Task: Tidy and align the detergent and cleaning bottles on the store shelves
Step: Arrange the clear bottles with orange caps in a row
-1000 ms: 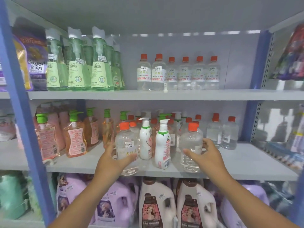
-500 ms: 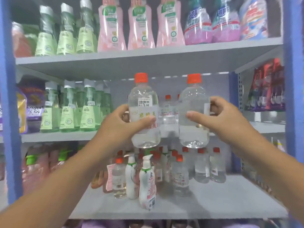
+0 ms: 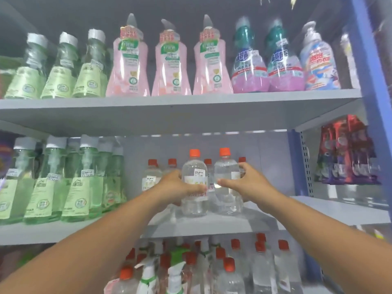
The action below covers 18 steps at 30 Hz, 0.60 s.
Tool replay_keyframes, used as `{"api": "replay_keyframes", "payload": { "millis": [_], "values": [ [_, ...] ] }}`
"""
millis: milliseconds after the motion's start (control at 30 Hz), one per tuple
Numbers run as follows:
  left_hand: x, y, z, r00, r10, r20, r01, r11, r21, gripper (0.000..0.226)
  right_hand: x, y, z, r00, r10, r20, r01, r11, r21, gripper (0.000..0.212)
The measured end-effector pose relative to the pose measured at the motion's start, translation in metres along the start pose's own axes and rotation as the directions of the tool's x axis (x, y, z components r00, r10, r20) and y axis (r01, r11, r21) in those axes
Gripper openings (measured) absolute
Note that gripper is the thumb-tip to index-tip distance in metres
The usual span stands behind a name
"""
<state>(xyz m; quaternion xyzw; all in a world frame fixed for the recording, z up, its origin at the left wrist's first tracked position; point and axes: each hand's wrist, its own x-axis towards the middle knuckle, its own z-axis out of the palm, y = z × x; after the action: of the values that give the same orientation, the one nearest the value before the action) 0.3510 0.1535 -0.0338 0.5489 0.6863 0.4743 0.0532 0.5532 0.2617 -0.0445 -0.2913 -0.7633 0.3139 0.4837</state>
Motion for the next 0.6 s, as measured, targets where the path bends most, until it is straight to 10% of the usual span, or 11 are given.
{"api": "replay_keyframes", "payload": {
  "millis": [267, 400, 600],
  "values": [
    [0.049, -0.019, 0.01, 0.997, 0.077, 0.03, -0.082, 0.978, 0.191, 0.05, 0.056, 0.014, 0.016, 0.972, 0.102, 0.209, -0.077, 0.989, -0.124, 0.035],
    [0.083, -0.013, 0.004, 0.984, 0.165, -0.062, -0.13, 0.919, 0.373, 0.121, 0.081, 0.022, 0.026, 0.962, 0.124, 0.242, -0.074, 0.976, -0.206, 0.065],
    [0.114, 0.002, -0.012, 0.989, 0.146, 0.004, -0.134, 0.899, 0.417, 0.096, 0.102, 0.022, 0.043, 0.963, 0.181, 0.202, -0.072, 0.888, -0.453, 0.104]
  ]
}}
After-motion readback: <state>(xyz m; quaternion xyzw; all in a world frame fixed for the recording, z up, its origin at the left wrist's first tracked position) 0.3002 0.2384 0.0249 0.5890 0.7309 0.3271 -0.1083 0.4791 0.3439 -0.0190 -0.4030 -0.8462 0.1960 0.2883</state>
